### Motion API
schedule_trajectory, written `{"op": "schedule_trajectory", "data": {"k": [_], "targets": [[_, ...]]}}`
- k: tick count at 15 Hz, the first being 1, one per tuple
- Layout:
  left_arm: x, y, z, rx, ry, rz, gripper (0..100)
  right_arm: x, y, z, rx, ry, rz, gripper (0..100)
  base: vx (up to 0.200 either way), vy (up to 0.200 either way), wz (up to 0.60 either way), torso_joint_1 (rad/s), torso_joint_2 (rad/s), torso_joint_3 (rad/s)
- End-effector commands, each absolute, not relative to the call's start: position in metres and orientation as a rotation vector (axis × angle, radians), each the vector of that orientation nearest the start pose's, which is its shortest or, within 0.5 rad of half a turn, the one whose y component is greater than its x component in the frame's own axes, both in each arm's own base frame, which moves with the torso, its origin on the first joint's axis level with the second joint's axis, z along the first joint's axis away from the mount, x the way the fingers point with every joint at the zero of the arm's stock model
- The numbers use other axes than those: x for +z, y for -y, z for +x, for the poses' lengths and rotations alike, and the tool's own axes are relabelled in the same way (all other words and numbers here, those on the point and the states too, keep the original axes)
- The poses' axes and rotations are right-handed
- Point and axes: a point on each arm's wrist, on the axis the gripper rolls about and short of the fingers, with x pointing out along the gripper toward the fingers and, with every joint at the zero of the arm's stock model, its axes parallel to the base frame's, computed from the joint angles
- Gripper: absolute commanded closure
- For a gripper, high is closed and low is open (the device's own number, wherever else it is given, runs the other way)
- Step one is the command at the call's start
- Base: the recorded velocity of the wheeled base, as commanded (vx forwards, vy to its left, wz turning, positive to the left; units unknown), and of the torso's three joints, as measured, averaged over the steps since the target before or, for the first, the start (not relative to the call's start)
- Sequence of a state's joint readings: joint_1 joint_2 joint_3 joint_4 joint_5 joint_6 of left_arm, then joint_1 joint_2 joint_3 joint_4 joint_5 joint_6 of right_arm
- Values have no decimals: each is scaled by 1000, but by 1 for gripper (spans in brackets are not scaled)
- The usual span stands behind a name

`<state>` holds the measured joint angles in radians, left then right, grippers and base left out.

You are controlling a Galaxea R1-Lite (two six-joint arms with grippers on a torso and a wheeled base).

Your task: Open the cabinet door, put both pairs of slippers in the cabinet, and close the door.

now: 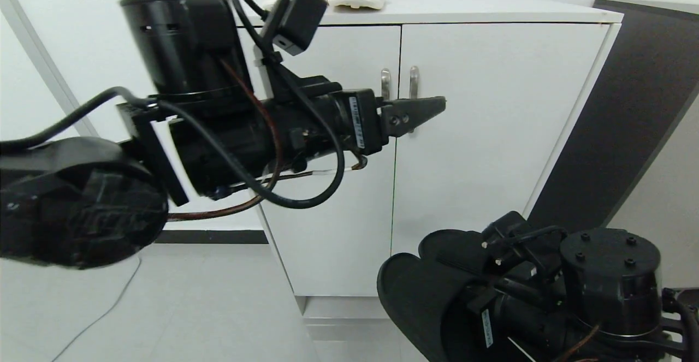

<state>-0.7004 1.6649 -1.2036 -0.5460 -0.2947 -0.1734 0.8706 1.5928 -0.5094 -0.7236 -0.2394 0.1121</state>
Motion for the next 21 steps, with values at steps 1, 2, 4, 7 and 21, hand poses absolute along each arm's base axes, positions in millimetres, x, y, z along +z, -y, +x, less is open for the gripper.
{"op": "schedule_trajectory", "data": {"k": [1, 2, 4, 7, 21], "targets": [[285, 236, 268, -1056, -81, -189, 0, 144, -188, 166, 604, -347, -86, 100, 0, 0, 0, 0, 0, 0], [288, 237, 274, -1080, -92, -202, 0, 145, -188, 166, 605, -345, -87, 100, 0, 0, 0, 0, 0, 0], [291, 234, 286, -1123, -98, -220, 0, 145, -188, 166, 605, -345, -87, 100, 0, 0, 0, 0, 0, 0], [293, 229, 296, -1118, -91, -231, 0, 146, -188, 165, 625, -344, -82, 100, 0, 0, 0, 0, 0, 0], [295, 253, 342, -1002, -82, -232, 0, 145, -188, 165, 626, -347, -85, 100, 0, 0, 0, 0, 0, 0]]}}
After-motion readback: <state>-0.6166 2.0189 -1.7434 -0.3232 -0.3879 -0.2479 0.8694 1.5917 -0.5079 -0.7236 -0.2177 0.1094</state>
